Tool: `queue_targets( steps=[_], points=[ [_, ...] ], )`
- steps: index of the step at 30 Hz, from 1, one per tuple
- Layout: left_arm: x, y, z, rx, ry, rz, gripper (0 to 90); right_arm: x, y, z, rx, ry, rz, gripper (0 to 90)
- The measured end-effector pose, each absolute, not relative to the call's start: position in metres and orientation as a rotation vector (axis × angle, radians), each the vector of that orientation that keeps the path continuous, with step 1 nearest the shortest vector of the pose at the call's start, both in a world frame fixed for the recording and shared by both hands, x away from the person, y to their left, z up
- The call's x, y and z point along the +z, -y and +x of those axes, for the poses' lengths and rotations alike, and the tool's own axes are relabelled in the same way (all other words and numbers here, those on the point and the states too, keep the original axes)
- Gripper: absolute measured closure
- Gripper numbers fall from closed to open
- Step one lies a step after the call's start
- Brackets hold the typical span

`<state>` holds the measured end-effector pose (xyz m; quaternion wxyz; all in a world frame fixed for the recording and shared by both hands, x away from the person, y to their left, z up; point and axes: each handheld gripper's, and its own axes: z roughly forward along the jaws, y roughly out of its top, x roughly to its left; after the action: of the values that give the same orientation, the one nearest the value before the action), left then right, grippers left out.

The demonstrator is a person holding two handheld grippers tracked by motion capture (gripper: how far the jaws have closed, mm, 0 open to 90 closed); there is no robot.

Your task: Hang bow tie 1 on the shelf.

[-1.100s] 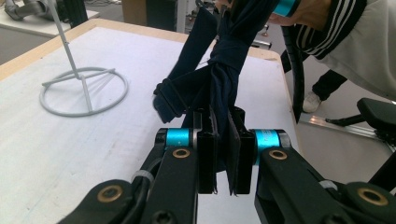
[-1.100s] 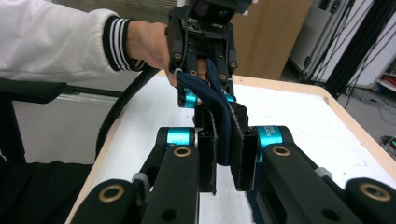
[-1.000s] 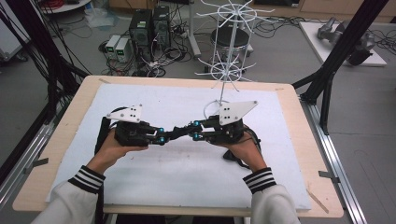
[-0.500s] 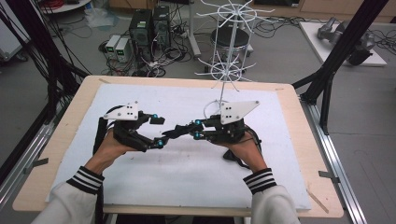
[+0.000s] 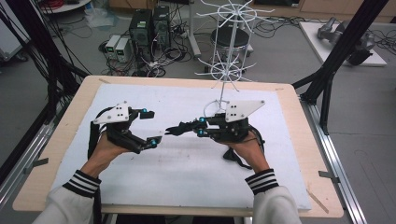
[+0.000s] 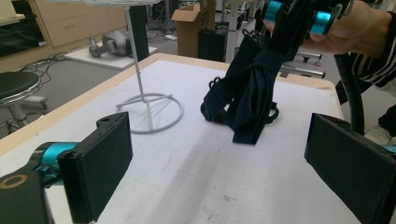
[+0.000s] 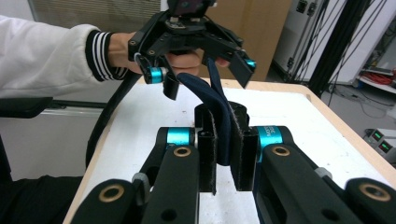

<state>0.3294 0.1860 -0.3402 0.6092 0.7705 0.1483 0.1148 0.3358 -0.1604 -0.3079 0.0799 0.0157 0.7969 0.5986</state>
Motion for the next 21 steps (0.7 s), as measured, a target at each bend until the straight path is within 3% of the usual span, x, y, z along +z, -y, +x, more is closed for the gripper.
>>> queue_targets(
  steps=[21],
  points=[
    [-0.379,-0.230,0.305,0.373,-0.433,1.693,8.2,-0.302,0.179,0.336,1.815,-2.262,0.225,83.2]
  ],
)
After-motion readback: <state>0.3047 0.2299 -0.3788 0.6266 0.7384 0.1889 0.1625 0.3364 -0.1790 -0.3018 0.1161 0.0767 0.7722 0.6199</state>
